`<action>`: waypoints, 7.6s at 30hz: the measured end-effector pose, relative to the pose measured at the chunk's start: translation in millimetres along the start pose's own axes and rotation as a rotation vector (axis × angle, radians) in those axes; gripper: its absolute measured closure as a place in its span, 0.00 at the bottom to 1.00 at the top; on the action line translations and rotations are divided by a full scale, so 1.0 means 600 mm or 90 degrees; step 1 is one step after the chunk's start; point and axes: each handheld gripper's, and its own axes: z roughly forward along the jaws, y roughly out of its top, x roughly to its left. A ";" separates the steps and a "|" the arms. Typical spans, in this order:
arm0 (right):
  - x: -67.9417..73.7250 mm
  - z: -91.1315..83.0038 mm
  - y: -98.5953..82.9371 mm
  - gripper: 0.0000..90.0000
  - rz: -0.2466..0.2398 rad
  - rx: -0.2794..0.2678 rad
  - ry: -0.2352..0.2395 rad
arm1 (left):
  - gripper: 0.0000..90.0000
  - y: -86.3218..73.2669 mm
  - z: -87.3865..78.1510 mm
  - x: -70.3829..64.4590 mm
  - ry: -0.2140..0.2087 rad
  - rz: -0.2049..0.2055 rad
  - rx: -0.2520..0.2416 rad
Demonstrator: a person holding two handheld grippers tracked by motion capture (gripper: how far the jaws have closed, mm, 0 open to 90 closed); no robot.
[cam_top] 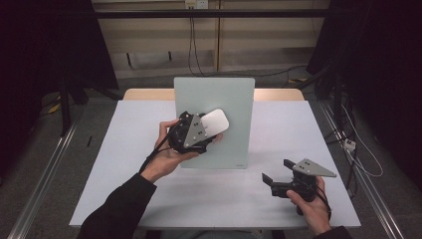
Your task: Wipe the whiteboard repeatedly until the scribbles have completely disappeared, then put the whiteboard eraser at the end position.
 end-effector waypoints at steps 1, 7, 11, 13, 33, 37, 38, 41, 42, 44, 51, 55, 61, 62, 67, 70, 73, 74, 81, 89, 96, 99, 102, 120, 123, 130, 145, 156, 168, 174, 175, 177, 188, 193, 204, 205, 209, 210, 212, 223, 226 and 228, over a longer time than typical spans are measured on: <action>0.000 0.000 0.000 0.05 -0.001 0.000 0.000 | 0.34 -0.003 0.002 -0.005 -0.006 0.004 0.004; 0.000 0.000 0.000 0.05 -0.001 -0.001 0.000 | 0.34 -0.018 0.019 -0.046 -0.050 0.024 0.031; 0.000 0.001 0.000 0.05 -0.002 -0.001 0.001 | 0.34 -0.018 0.025 -0.055 -0.061 0.035 0.039; 0.000 0.001 0.000 0.05 -0.002 0.000 0.001 | 0.34 -0.017 0.024 -0.052 -0.063 0.033 0.039; 0.000 0.001 0.000 0.05 -0.001 0.000 0.001 | 0.34 0.001 -0.004 0.009 -0.005 0.006 0.010; 0.000 0.000 0.000 0.05 -0.002 0.000 0.001 | 0.34 -0.021 0.008 -0.030 -0.046 0.028 0.034; 0.000 0.000 0.000 0.05 -0.002 0.000 0.000 | 0.34 -0.026 0.010 -0.039 -0.053 0.033 0.041; 0.000 0.001 0.000 0.05 -0.002 -0.001 0.001 | 0.34 -0.036 0.017 -0.058 -0.069 0.035 0.048; 0.000 0.001 0.000 0.05 -0.004 0.000 0.001 | 0.34 -0.037 0.016 -0.056 -0.071 0.032 0.047; 0.000 0.001 -0.001 0.05 -0.003 0.000 0.000 | 0.34 -0.036 0.016 -0.055 -0.074 0.031 0.049; 0.000 0.001 0.000 0.05 -0.003 0.000 0.000 | 0.34 -0.022 0.007 -0.028 -0.050 0.021 0.035; -0.001 0.000 0.000 0.05 -0.001 0.000 0.000 | 0.34 -0.005 -0.005 0.004 -0.023 0.011 0.022; 0.000 0.000 0.000 0.05 -0.002 -0.001 0.001 | 0.34 0.003 -0.011 0.018 0.003 0.012 0.015; 0.000 0.000 0.000 0.05 -0.002 0.000 0.000 | 0.34 0.002 -0.010 0.014 0.005 0.018 0.018; 0.000 0.000 0.000 0.05 -0.003 -0.001 0.001 | 0.34 -0.009 0.003 -0.016 -0.014 0.043 0.029; 0.000 0.000 0.000 0.05 -0.002 -0.001 0.000 | 0.34 -0.019 0.011 -0.037 -0.035 0.045 0.037; 0.000 0.000 0.000 0.05 -0.003 -0.001 0.001 | 0.34 -0.028 0.020 -0.055 -0.064 0.050 0.045; 0.000 0.000 0.000 0.05 -0.003 -0.001 0.001 | 0.34 -0.030 0.023 -0.062 -0.068 0.055 0.050; 0.000 0.000 0.000 0.05 -0.002 0.000 0.000 | 0.34 -0.041 0.037 -0.092 -0.102 0.066 0.073; 0.000 0.000 0.000 0.05 -0.002 0.000 0.001 | 0.34 -0.042 0.030 -0.085 -0.090 0.046 0.070; 0.000 0.001 0.000 0.05 -0.002 -0.001 0.001 | 0.34 -0.027 -0.001 -0.029 -0.029 0.016 0.050; 0.000 0.001 0.000 0.05 -0.003 0.000 0.002 | 0.34 -0.019 -0.008 -0.011 -0.006 -0.003 0.035; 0.000 0.001 0.000 0.05 -0.001 -0.001 0.001 | 0.34 -0.014 -0.011 -0.002 0.009 -0.002 0.031; 0.000 0.000 0.000 0.05 -0.001 -0.001 0.002 | 0.34 -0.042 0.045 -0.112 -0.100 0.064 0.097; 0.000 0.000 0.000 0.05 -0.001 -0.001 0.002 | 0.34 -0.038 0.046 -0.111 -0.106 0.089 0.114; 0.000 0.000 0.000 0.05 -0.001 0.000 0.002 | 0.34 -0.009 0.027 -0.057 -0.048 0.018 0.055; 0.000 0.000 0.000 0.05 -0.001 -0.001 0.002 | 0.34 -0.014 0.004 -0.028 -0.011 0.010 0.042; 0.000 0.001 0.000 0.05 -0.005 -0.001 0.002 | 0.34 -0.055 0.028 -0.096 -0.092 0.035 0.086; 0.000 0.001 -0.001 0.05 0.001 -0.002 0.002 | 0.34 -0.060 0.021 -0.088 -0.084 0.021 0.069; 0.000 0.000 -0.001 0.05 -0.002 0.001 -0.002 | 0.34 -0.060 0.011 -0.075 -0.079 -0.019 0.059; 0.000 0.000 -0.001 0.05 -0.002 0.001 -0.003 | 0.34 -0.059 0.009 -0.074 -0.082 -0.023 0.059; 0.000 0.000 -0.001 0.05 0.001 0.002 -0.004 | 0.34 -0.058 0.005 -0.070 -0.081 -0.038 0.052; -0.002 0.000 -0.002 0.05 0.002 0.004 -0.007 | 0.34 -0.053 -0.022 -0.043 -0.082 -0.093 0.010; -0.001 0.001 -0.002 0.05 0.004 0.003 -0.007 | 0.34 -0.053 -0.037 -0.034 -0.096 -0.133 0.000; -0.001 -0.001 -0.003 0.05 0.001 0.004 -0.006 | 0.34 -0.061 -0.061 -0.025 -0.139 -0.191 0.001; -0.001 -0.002 -0.003 0.05 0.003 0.003 -0.006 | 0.34 -0.063 -0.063 -0.027 -0.142 -0.194 0.001; 0.000 -0.003 -0.003 0.05 0.000 0.002 -0.005 | 0.34 -0.067 -0.071 -0.029 -0.144 -0.199 0.006; 0.000 -0.002 -0.003 0.05 -0.001 0.003 -0.005 | 0.34 -0.067 -0.073 -0.029 -0.145 -0.199 0.009; -0.001 -0.002 -0.002 0.05 0.003 0.000 -0.005 | 0.34 -0.069 -0.076 -0.030 -0.152 -0.209 0.007; -0.001 0.003 -0.001 0.05 0.000 0.006 -0.007 | 0.34 -0.083 -0.080 -0.057 -0.214 -0.209 0.050; -0.001 0.001 -0.001 0.05 -0.001 0.004 -0.006 | 0.34 -0.080 -0.077 -0.063 -0.222 -0.195 0.062; -0.001 0.001 -0.001 0.05 -0.001 0.003 -0.004 | 0.34 -0.078 -0.075 -0.066 -0.228 -0.185 0.072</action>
